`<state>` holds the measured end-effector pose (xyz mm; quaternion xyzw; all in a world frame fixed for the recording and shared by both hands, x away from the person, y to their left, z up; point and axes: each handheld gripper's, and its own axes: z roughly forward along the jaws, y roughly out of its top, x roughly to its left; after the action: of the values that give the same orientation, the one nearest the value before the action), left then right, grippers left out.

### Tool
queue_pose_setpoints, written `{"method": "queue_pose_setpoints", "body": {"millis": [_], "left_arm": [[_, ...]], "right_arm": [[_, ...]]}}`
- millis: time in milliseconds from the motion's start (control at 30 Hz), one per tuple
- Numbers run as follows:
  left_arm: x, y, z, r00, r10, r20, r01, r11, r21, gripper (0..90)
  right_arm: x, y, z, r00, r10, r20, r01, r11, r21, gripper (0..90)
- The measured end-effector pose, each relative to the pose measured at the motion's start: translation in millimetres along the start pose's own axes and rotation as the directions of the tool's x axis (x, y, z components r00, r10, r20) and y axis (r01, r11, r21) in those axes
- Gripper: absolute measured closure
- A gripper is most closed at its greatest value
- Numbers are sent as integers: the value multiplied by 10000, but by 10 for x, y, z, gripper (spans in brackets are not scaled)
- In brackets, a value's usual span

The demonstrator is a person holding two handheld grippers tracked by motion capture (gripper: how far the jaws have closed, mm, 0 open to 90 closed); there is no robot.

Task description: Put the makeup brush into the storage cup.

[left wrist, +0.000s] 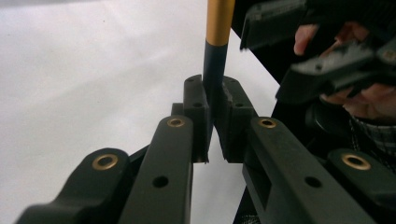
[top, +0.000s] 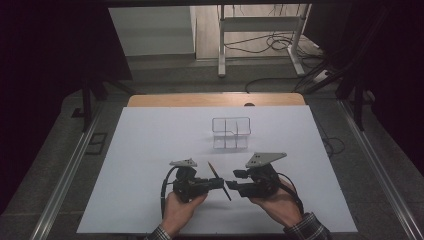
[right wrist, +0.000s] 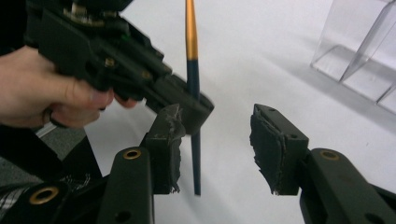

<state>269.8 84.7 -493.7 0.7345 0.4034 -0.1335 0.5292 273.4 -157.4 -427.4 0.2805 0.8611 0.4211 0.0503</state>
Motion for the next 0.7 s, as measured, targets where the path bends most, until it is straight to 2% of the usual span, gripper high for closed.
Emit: {"method": "queue_pose_setpoints", "body": {"millis": [200, 333, 367, 700], "left_arm": [[-9, 7, -5, 9999, 109, -41, -109, 9999, 94, 840], [-20, 11, -6, 9999, 136, -52, -136, 9999, 105, 840], [-24, 12, -4, 9999, 157, -46, -156, 9998, 130, 840], [-34, 12, 13, 9996, 255, -116, -252, 9993, 272, 840]], "right_arm": [[22, 116, 30, 9999, -87, -59, 86, 9999, -98, 540], [64, 194, 83, 9993, -313, -199, 313, 9995, 10, 569], [86, 228, 121, 9988, -438, -224, 440, 9990, 85, 587], [84, 319, 300, 9978, -610, -263, 611, 9981, 16, 642]]}}
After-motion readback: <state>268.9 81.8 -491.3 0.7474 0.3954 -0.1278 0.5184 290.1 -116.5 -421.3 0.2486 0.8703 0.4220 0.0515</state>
